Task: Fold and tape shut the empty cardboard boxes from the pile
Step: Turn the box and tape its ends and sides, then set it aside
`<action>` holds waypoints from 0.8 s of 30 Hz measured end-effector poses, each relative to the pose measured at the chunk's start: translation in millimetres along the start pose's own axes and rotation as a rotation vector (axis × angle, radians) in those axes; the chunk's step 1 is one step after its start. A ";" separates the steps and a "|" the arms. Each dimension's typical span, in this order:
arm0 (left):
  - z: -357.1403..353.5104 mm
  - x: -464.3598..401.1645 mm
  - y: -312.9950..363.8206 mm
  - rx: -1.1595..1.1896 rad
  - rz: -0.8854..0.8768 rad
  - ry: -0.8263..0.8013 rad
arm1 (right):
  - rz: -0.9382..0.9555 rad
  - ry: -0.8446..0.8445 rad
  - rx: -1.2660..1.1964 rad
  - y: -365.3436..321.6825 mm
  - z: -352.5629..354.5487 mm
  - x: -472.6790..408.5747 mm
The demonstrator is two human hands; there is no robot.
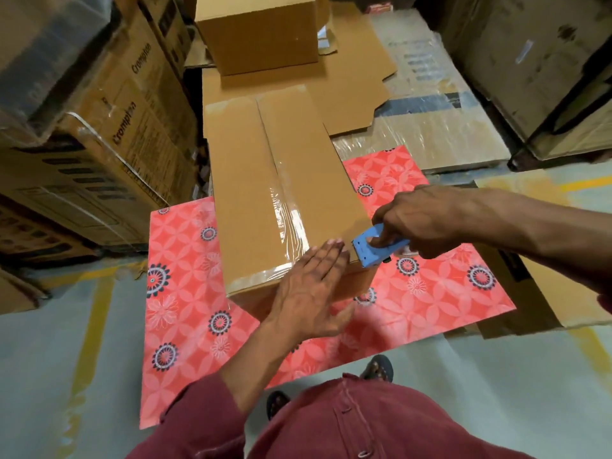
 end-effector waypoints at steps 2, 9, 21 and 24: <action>3.5 1.2 -0.7 0.008 -0.003 0.011 | 0.009 -0.014 -0.055 11.4 -7.5 -0.6; 5.5 -1.7 -0.6 0.052 0.006 0.016 | -0.087 -0.100 -0.045 72.0 -46.7 19.8; 22.3 -31.4 5.1 -0.082 0.126 -0.117 | 0.027 -0.039 -0.062 48.9 -55.6 -11.9; 24.7 -54.6 12.5 -0.135 0.065 -0.152 | 0.014 -0.036 -0.049 49.7 -58.4 -14.8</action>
Point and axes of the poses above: each hand's wrist, its own x-axis away from the middle knuckle, its own z-axis out of the back of the hand, y = z × x, the point moved 8 cm from there along -x, towards the middle knuckle, and after that the axes turned 4 degrees about -z, right-handed, at the moved point
